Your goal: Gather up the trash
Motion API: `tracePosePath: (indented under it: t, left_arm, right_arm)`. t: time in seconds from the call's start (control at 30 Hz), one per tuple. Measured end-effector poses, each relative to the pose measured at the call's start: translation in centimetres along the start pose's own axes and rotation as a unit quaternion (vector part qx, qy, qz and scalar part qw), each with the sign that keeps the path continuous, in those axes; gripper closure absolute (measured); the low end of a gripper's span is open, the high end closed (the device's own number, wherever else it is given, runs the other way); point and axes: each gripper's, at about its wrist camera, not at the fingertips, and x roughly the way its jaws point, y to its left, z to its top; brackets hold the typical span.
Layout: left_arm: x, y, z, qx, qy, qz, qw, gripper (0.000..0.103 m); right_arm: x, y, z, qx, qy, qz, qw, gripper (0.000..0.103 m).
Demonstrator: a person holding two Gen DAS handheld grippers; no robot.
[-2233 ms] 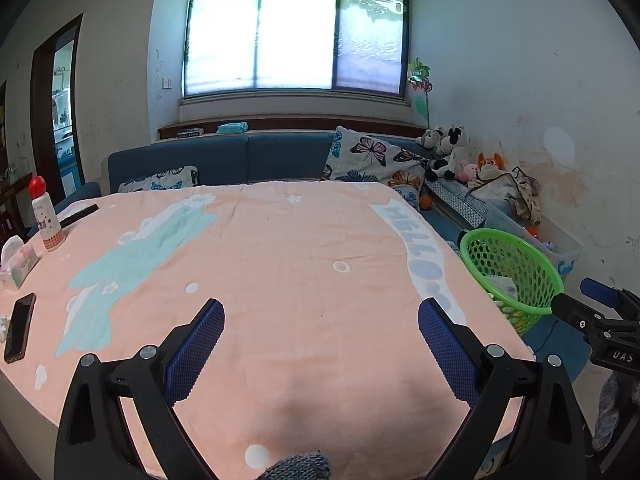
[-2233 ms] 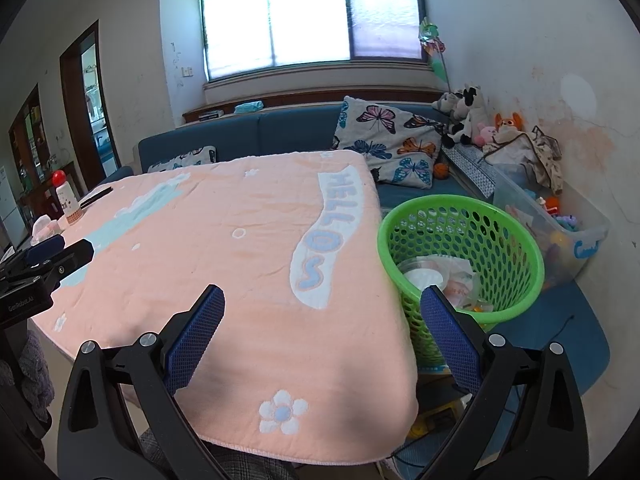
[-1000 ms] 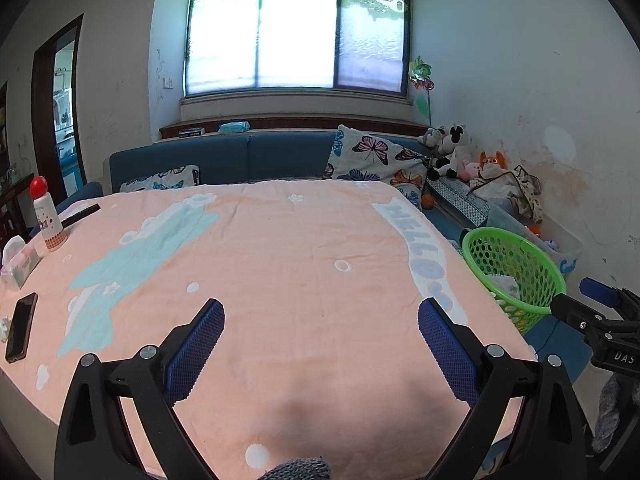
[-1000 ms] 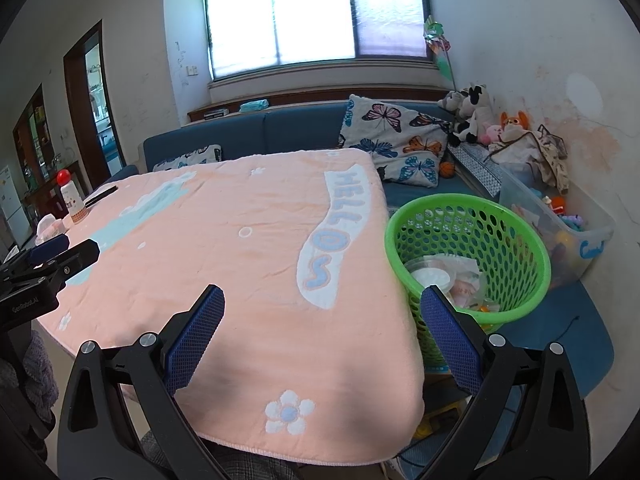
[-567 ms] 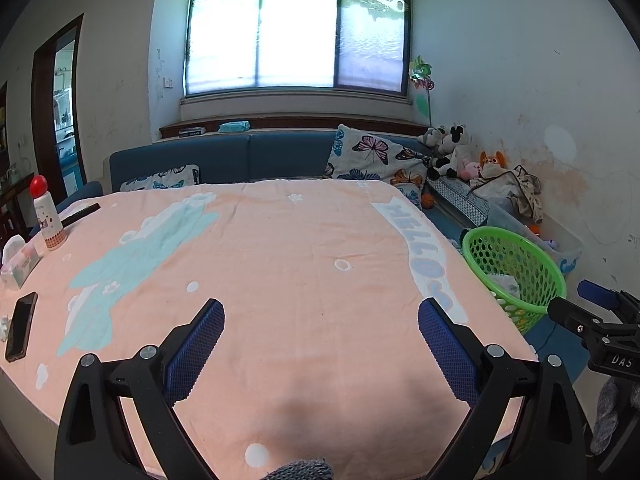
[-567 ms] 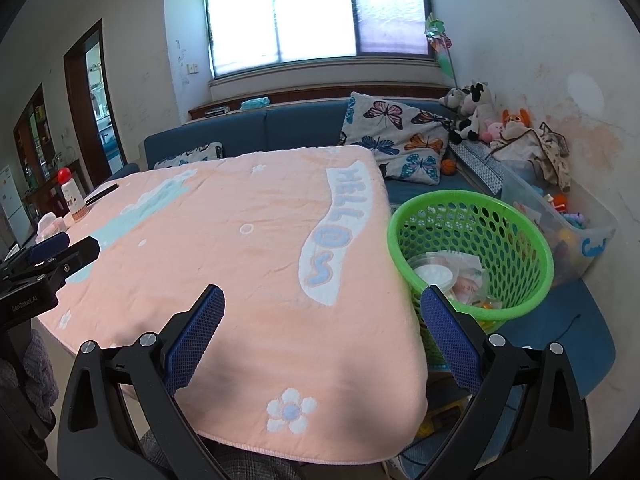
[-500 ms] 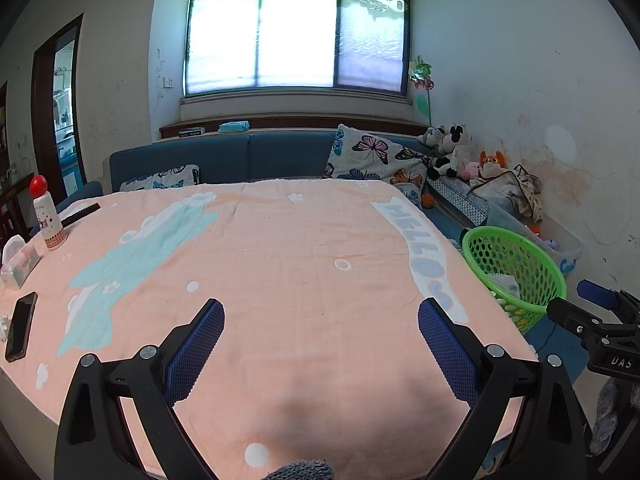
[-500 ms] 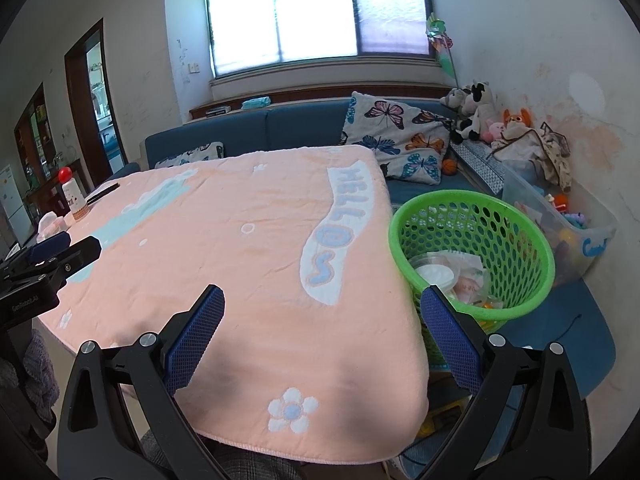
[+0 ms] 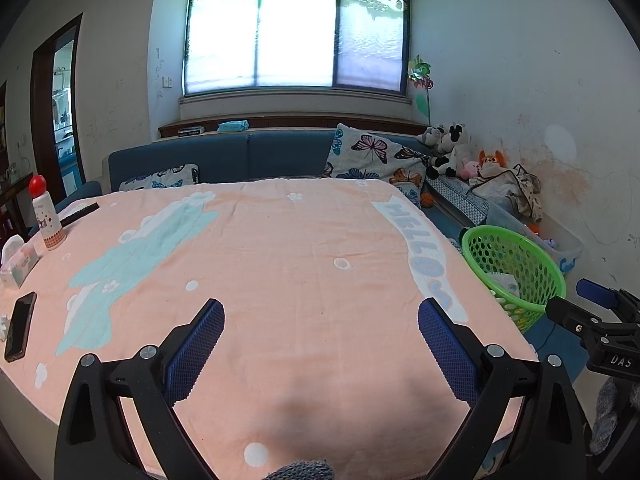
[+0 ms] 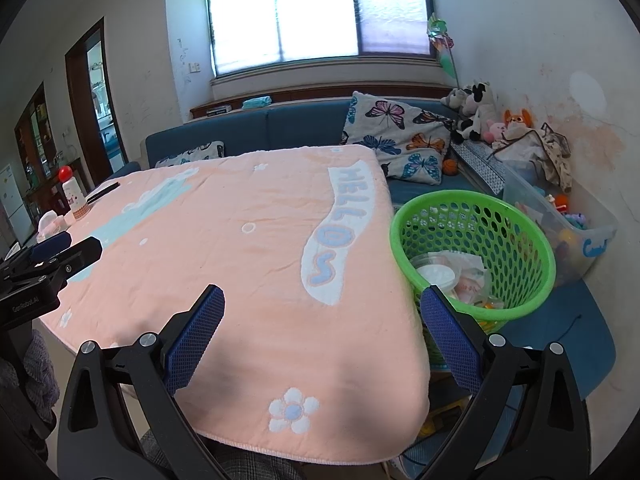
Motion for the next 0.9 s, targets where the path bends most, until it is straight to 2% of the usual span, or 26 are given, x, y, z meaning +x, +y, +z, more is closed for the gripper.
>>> tracePosePath:
  t: [0.9]
  left_arm:
    - [0.19,0.03,-0.36,0.0,0.002,0.012,0.9999,0.009]
  right_arm:
    - [0.37,0.53,-0.19,-0.003,0.003,0.005,1.0,0.005]
